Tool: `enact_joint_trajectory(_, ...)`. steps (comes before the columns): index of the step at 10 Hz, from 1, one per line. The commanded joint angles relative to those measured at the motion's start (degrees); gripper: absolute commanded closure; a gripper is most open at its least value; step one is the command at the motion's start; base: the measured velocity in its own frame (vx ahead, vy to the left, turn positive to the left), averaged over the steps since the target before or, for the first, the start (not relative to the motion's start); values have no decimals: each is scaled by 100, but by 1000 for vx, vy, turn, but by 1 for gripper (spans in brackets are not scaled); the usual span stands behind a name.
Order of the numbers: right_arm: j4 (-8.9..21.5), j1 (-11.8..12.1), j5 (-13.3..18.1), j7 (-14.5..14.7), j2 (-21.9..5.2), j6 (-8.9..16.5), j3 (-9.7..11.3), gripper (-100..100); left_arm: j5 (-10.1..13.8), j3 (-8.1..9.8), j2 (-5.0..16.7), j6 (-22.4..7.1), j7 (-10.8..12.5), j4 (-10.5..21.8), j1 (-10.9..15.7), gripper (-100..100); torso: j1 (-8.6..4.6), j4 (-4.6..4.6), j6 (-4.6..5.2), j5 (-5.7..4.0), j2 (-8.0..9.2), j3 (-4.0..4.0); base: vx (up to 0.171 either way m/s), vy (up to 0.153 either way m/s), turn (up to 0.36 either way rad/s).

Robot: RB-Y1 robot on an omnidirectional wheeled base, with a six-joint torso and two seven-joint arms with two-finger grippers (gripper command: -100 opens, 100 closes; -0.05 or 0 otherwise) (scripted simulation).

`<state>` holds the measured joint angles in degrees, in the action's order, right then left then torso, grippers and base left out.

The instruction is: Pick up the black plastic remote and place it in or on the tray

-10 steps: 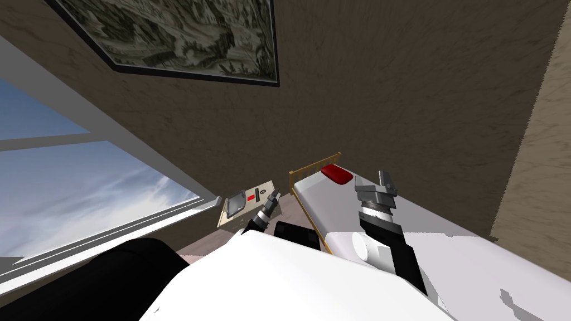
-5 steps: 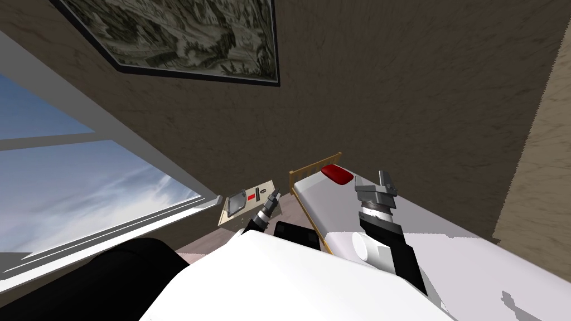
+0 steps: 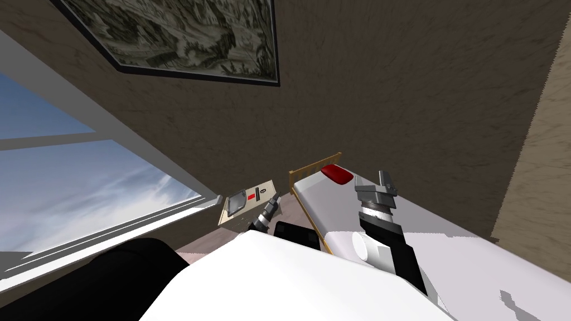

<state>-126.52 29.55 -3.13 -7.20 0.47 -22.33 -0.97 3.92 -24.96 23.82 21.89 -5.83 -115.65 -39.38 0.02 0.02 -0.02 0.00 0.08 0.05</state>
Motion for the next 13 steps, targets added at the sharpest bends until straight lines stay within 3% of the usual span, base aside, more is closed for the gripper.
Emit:
enact_joint_trajectory(1,0,0,0,0,0,0,0,0,-100,-77,-17,57,77,281,24,-100,0,0,0,0,0,0,-13,-14,40)
enact_joint_trajectory(2,0,0,0,0,0,0,0,0,-176,-131,-8,107,130,473,5,-100,-2,0,-1,0,1,0,-16,-18,53)
enact_joint_trajectory(11,0,0,0,0,0,0,0,0,-176,-131,-8,107,130,473,5,-100,2,0,0,0,-4,-2,0,0,-1)
enact_joint_trajectory(13,0,0,0,0,0,0,0,0,-231,-154,218,46,378,767,112,-100,-9,1,-2,-2,5,3,-48,-54,166)
